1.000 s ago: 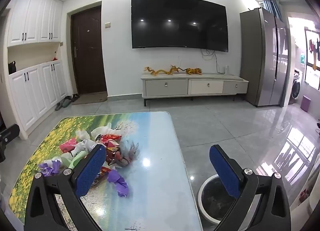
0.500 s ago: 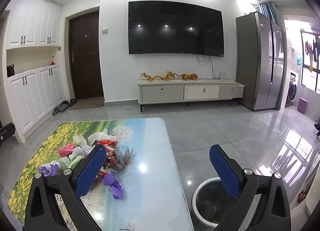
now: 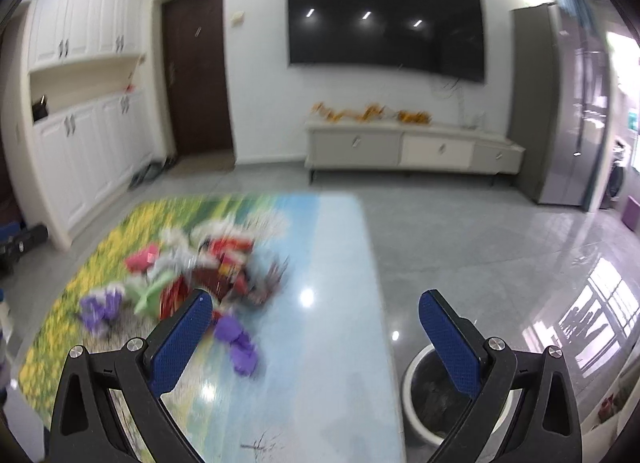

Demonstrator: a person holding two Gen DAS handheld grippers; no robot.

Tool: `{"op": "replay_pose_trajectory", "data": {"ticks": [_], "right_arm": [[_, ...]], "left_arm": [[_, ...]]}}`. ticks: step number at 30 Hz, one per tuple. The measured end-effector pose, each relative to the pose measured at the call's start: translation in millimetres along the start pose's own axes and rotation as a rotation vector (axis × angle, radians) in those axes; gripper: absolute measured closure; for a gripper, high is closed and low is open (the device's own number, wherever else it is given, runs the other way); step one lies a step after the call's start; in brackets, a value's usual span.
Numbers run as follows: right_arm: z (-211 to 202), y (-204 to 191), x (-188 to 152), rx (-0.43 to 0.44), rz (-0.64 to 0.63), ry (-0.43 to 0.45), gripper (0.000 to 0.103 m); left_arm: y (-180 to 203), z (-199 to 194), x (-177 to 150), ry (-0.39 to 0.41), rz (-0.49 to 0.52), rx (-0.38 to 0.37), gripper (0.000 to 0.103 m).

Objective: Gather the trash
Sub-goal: 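Move both tools over the trash pile toward the purple bags, then grasp a purple plastic bag with the right tool while the left tool grasps another purple bag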

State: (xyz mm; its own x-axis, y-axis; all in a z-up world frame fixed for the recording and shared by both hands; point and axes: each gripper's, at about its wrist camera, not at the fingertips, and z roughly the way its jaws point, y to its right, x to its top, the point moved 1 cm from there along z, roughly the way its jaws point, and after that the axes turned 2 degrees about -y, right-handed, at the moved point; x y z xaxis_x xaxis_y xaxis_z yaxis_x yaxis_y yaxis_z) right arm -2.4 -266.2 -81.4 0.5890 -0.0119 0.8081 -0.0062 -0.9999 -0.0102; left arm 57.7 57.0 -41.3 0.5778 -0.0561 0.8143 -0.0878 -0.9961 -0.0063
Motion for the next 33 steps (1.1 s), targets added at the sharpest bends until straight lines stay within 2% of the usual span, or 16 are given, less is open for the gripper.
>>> {"op": "replay_pose_trajectory", "data": {"ticks": [3, 5, 6, 11, 12, 15, 16, 17, 18, 19, 20, 24, 29, 33], "right_arm": [[31.2, -15.2, -9.8, 0.064, -0.042, -0.094, 0.004], [46.9, -22.3, -14.5, 0.1, -0.055, -0.14, 0.017], [58.7, -27.6, -17.0, 0.128, -0.061, -0.171, 0.019], [100.1, -46.7, -24.6, 0.199, -0.102, -0.258, 0.029], [107.0, -50.0, -26.1, 0.209, -0.112, -0.274, 0.031], [123.7, -53.9, -31.1, 0.228, -0.123, -0.323, 0.046], [127.6, -54.6, -33.9, 0.23, -0.127, -0.337, 0.053], [129.4, -55.0, -36.1, 0.235, -0.13, -0.347, 0.062], [130.1, -55.5, -39.0, 0.238, -0.134, -0.357, 0.065], [129.8, -55.5, -41.6, 0.241, -0.139, -0.364, 0.068], [128.8, -54.6, -43.3, 0.244, -0.141, -0.365, 0.069], [118.1, -51.3, -49.5, 0.272, -0.146, -0.359, 0.071], [95.8, -43.1, -55.2, 0.307, -0.123, -0.33, 0.072], [76.1, -10.0, -47.1, 0.276, -0.058, -0.269, 0.073]], "left_arm": [[-19.8, 21.9, -19.0, -0.069, 0.009, -0.031, 0.0], [-28.8, 35.2, -32.7, -0.114, 0.019, -0.048, 0.0], [-32.6, 41.9, -39.3, -0.141, 0.022, -0.066, 0.001], [-30.6, 69.4, -62.5, -0.239, 0.046, -0.138, 0.004], [-29.5, 75.4, -63.8, -0.254, 0.047, -0.147, 0.009], [-24.4, 92.5, -67.3, -0.299, 0.055, -0.16, 0.027], [-22.1, 96.7, -70.0, -0.314, 0.061, -0.156, 0.03], [-21.0, 98.9, -72.1, -0.325, 0.065, -0.158, 0.037], [-20.4, 99.5, -75.2, -0.337, 0.064, -0.166, 0.049], [-20.3, 99.9, -79.2, -0.351, 0.058, -0.18, 0.056], [-20.9, 99.3, -83.0, -0.363, 0.048, -0.197, 0.062], [-23.3, 87.1, -85.2, -0.341, 0.041, -0.218, 0.068], [-13.9, 65.0, -78.2, -0.314, 0.07, -0.238, 0.069], [25.5, 50.1, -57.1, -0.274, 0.152, -0.307, 0.069]]}}
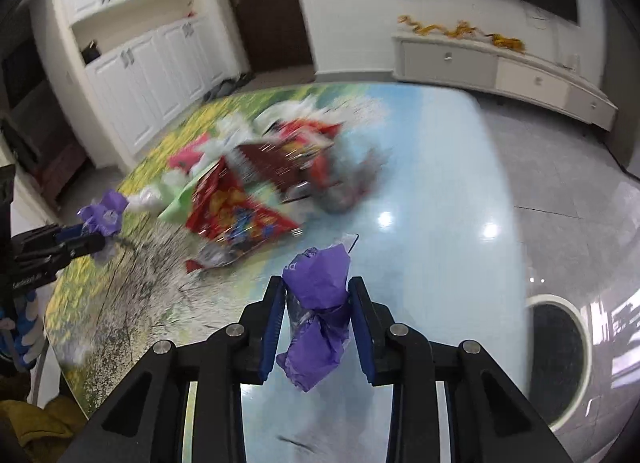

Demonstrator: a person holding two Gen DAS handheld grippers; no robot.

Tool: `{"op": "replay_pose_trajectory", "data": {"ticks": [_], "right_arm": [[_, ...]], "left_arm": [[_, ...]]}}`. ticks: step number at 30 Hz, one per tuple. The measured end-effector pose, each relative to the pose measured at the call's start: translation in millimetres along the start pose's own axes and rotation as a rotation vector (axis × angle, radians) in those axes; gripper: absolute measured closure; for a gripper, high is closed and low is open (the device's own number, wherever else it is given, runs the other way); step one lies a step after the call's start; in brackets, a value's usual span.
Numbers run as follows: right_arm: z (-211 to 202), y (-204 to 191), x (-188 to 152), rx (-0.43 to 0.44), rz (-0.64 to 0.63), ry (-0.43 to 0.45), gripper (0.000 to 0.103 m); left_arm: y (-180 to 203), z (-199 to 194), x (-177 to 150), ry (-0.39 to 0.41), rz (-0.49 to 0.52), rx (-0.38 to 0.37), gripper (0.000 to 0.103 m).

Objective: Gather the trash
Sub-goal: 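Grasp a purple plastic bag with the right tool while the left tool grasps another purple bag, then carry both purple bags over the white bin and open both tools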

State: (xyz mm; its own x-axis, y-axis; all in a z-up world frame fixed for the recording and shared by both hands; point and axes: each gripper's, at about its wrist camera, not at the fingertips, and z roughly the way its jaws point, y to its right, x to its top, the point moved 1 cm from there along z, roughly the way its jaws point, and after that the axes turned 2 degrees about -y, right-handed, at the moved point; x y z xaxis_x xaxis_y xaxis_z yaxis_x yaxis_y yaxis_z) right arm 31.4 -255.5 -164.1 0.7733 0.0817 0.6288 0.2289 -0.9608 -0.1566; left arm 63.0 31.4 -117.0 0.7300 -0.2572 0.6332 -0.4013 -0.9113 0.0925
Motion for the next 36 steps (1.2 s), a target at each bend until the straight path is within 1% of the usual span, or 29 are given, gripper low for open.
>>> {"op": "replay_pose_trajectory", "data": {"ticks": [2, 4, 5, 6, 8, 9, 11, 12, 14, 15, 17, 18, 19, 20, 21, 23, 25, 29, 32, 35, 36], "right_arm": [[-12.9, 19.3, -0.6, -0.033, 0.033, 0.031, 0.073], [-32.2, 52.7, -6.7, -0.077, 0.102, 0.067, 0.073], [-39.7, 68.3, -10.9, -0.096, 0.135, 0.08, 0.073], [-50.4, 93.3, -18.8, -0.132, 0.189, 0.097, 0.073], [-63.8, 124.9, -30.6, -0.184, 0.257, 0.111, 0.072], [-70.0, 145.0, -37.5, -0.215, 0.296, 0.115, 0.072], [-79.5, 182.7, -52.7, -0.258, 0.369, 0.11, 0.072], [-81.8, 197.1, -58.8, -0.27, 0.396, 0.105, 0.072], [-83.3, 225.1, -71.2, -0.292, 0.447, 0.092, 0.072], [-81.5, 240.7, -78.0, -0.299, 0.475, 0.085, 0.072], [-77.9, 259.7, -84.7, -0.293, 0.513, 0.077, 0.07], [-75.6, 274.7, -87.8, -0.289, 0.538, 0.068, 0.07], [-70.7, 281.0, -87.1, -0.293, 0.548, 0.061, 0.07], [-66.0, 290.4, -90.4, -0.302, 0.563, 0.048, 0.065], [-64.5, 294.8, -91.6, -0.307, 0.571, 0.042, 0.063], [-59.9, 303.7, -96.4, -0.333, 0.595, 0.029, 0.058], [-63.1, 308.7, -101.5, -0.349, 0.613, 0.028, 0.058], [-73.0, 303.9, -104.7, -0.359, 0.627, 0.054, 0.058], [-78.4, 292.4, -96.5, -0.346, 0.618, 0.083, 0.058], [-86.6, 271.6, -83.6, -0.326, 0.574, 0.113, 0.058], [-90.6, 258.9, -75.6, -0.317, 0.548, 0.126, 0.058]], "left_arm": [[33.6, 5.3, 22.0, 0.004, 0.063, -0.07, 0.069], [70.9, 15.2, 40.8, 0.003, 0.125, -0.14, 0.069], [84.4, 20.3, 47.7, -0.001, 0.145, -0.16, 0.069], [109.6, 31.6, 61.2, -0.015, 0.179, -0.198, 0.069], [145.4, 48.4, 76.2, -0.033, 0.224, -0.239, 0.069], [171.0, 62.7, 87.7, -0.048, 0.257, -0.26, 0.069], [203.2, 84.9, 101.8, -0.08, 0.282, -0.298, 0.067], [226.0, 101.1, 111.2, -0.106, 0.293, -0.327, 0.067], [261.2, 122.5, 121.9, -0.129, 0.321, -0.349, 0.067], [273.8, 129.0, 124.1, -0.139, 0.33, -0.356, 0.066], [300.8, 152.5, 131.3, -0.179, 0.324, -0.384, 0.065], [314.8, 167.6, 135.1, -0.208, 0.314, -0.413, 0.063], [322.1, 176.8, 138.3, -0.222, 0.307, -0.429, 0.062], [328.1, 186.2, 140.7, -0.234, 0.3, -0.439, 0.056], [334.8, 195.3, 143.1, -0.248, 0.289, -0.453, 0.049], [340.9, 201.2, 144.2, -0.263, 0.271, -0.477, 0.046], [339.1, 197.6, 143.1, -0.264, 0.265, -0.493, 0.045], [329.8, 181.2, 136.6, -0.228, 0.294, -0.443, 0.045], [315.9, 162.1, 128.2, -0.196, 0.298, -0.421, 0.045], [305.1, 140.6, 119.3, -0.159, 0.317, -0.391, 0.045], [295.4, 130.1, 115.6, -0.143, 0.323, -0.377, 0.045]]}}
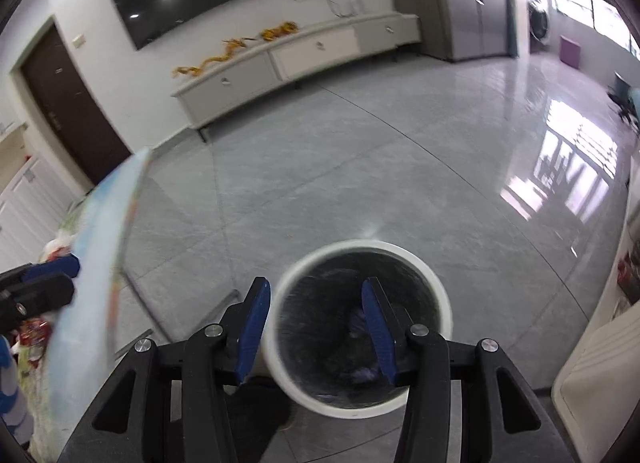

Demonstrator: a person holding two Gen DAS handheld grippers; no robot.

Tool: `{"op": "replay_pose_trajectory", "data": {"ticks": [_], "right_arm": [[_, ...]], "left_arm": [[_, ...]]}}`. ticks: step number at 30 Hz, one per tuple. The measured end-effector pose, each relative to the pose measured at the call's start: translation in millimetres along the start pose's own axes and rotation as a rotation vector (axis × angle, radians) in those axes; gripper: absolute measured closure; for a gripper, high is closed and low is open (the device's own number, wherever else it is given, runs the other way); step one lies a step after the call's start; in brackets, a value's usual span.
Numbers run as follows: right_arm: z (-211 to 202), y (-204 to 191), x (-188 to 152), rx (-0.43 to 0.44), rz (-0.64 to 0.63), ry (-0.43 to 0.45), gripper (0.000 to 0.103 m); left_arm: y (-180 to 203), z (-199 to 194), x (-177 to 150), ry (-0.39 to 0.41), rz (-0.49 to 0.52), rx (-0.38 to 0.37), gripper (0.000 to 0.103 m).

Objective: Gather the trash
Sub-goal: 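Carry both purple bags over the white bin and open both tools, then return both tools to the table and lower the left tool onto the green cloth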

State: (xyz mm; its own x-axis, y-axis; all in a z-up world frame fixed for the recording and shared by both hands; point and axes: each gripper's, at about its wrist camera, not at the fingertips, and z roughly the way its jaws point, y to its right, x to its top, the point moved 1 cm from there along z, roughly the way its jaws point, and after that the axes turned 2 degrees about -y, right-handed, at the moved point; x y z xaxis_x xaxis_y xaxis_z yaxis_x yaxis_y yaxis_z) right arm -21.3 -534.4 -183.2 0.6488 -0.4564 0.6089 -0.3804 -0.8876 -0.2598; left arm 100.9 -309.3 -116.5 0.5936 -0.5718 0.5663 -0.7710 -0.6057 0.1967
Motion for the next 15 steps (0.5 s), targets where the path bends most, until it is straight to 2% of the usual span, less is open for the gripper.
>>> {"op": "replay_pose_trajectory", "data": {"ticks": [4, 8, 15], "right_arm": [[-21.7, -41.9, 4.3, 0.047, -0.083, 0.034, 0.058], [-35.9, -89.3, 4.6, 0.088, -0.174, 0.055, 0.058], [-34.8, -166.0, -3.7, 0.167, -0.321, 0.039, 0.058]], "left_arm": [[-21.7, -36.2, -24.6, 0.039, -0.011, 0.05, 0.045], [-61.3, -78.5, -54.4, 0.08, -0.066, 0.105, 0.046], [-163.5, -141.3, -128.1, 0.127, -0.301, 0.224, 0.048]]}}
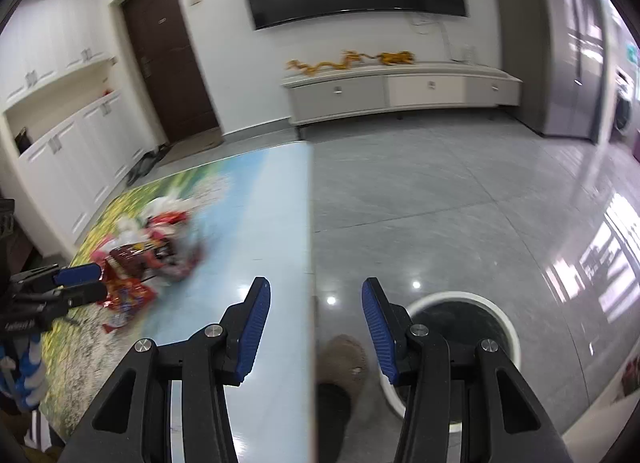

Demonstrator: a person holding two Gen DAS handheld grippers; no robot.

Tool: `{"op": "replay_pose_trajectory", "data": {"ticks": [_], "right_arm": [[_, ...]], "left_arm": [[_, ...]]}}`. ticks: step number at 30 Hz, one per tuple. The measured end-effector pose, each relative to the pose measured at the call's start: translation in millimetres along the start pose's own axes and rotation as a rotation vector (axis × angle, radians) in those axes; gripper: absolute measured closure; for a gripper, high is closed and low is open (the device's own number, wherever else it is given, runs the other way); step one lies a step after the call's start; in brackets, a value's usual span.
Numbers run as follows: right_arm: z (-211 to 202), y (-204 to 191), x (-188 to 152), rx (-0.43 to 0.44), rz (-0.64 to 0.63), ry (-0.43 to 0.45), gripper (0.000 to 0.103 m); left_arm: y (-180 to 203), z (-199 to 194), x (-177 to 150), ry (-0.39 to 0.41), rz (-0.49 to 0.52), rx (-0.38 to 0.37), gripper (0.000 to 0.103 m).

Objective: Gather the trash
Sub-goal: 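Return both tools to the table and lower the left tool onto the green cloth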

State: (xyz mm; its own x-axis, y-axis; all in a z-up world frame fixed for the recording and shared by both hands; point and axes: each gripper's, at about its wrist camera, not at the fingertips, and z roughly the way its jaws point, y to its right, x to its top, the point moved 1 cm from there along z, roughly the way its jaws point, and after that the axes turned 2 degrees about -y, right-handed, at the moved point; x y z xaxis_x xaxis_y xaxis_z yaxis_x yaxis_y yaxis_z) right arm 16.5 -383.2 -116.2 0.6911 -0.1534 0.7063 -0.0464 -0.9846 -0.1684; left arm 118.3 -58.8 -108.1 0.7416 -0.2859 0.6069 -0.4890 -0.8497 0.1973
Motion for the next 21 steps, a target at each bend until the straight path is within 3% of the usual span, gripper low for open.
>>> {"op": "replay_pose_trajectory", "data": {"ticks": [4, 6, 11, 21], "right_arm": [[14.3, -33.4, 2.9, 0.043, -0.058, -0.017, 0.058], [22.1, -45.9, 1.2, 0.06, -0.081, -0.029, 0.058], [37.5, -72.4, 0.9, 0.093, -0.126, -0.055, 0.058], [65.9, -135.3, 5.2, 0.196, -0.265, -0.087, 0.058]], "left_arm": [[-54.8, -6.2, -11.6, -0.005, -0.093, 0.062, 0.055], [-70.6, -3.1, -12.6, -0.011, -0.108, 0.075, 0.064], [-71.4, 20.2, -3.3, -0.045, -0.11, 0.057, 0.072], [-73.8, 43.5, -14.5, -0.087, -0.08, 0.073, 0.074]]}}
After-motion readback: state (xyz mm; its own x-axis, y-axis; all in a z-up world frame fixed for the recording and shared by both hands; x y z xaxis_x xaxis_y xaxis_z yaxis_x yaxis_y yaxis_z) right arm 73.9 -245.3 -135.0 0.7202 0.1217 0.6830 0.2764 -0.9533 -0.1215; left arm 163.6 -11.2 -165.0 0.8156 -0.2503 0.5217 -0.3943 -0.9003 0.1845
